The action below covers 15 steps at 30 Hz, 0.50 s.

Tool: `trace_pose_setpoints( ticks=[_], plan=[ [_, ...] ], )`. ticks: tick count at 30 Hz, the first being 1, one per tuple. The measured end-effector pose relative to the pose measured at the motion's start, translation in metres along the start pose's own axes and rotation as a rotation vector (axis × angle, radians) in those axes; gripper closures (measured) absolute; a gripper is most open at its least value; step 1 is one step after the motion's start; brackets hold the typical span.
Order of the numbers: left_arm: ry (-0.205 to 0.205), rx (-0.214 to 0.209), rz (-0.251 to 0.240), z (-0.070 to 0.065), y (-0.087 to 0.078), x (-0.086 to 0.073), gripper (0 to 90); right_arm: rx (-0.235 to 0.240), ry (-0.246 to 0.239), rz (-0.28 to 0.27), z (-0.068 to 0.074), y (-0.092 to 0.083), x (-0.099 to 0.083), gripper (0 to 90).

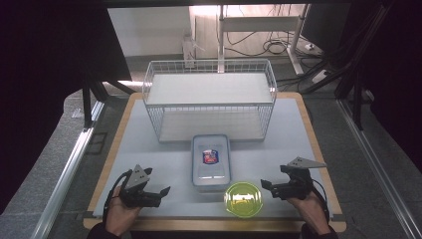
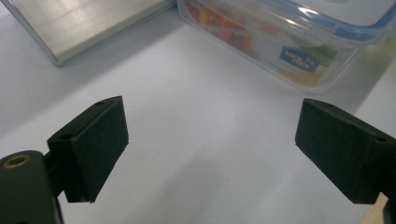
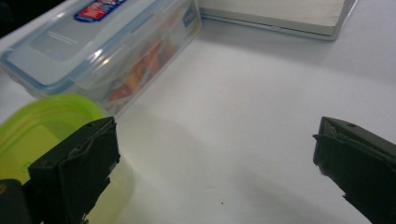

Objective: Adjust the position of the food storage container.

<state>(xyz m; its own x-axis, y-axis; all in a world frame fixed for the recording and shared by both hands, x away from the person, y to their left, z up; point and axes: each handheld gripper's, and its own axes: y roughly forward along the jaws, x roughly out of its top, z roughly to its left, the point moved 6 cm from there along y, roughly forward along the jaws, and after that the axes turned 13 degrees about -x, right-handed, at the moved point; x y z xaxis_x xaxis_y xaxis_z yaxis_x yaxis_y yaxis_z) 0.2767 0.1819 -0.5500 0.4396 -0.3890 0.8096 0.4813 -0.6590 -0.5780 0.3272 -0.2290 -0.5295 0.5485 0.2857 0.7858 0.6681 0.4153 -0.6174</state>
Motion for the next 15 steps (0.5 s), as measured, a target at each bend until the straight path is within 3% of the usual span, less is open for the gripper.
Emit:
trace_pose_setpoints(
  ticks=[4,15],
  plan=[
    [0.010,-0.013,-0.054,0.0002,-0.0034,0.0022,7.5,-0.010,-0.011,-0.024,0.0018,0.0006,-0.0003,0.8],
    [0.027,-0.012,-0.040,-0.0010,-0.0011,0.0010,6.2,-0.055,-0.037,0.012,0.0028,0.0011,-0.0023,0.1]
  ],
)
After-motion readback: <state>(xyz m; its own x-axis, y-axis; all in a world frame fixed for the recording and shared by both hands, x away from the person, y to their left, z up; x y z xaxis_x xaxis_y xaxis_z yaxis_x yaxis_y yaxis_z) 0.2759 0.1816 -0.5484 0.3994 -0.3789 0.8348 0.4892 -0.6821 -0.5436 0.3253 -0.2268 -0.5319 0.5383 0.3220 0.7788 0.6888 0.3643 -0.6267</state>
